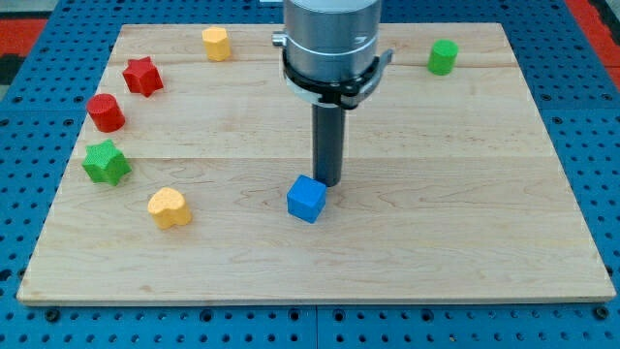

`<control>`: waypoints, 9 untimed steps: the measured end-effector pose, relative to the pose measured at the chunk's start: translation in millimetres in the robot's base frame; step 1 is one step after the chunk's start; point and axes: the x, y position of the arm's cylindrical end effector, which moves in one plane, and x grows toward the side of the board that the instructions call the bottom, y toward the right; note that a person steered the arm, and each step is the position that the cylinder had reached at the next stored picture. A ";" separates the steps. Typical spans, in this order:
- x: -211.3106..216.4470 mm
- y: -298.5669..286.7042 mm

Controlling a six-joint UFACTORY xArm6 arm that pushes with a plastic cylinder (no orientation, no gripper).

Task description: Place the blue cube diagonal to the right of the green star

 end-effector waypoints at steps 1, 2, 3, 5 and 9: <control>39.0 25.8; 67.1 9.3; 54.7 -2.5; 3.5 -30.8; 40.9 -64.8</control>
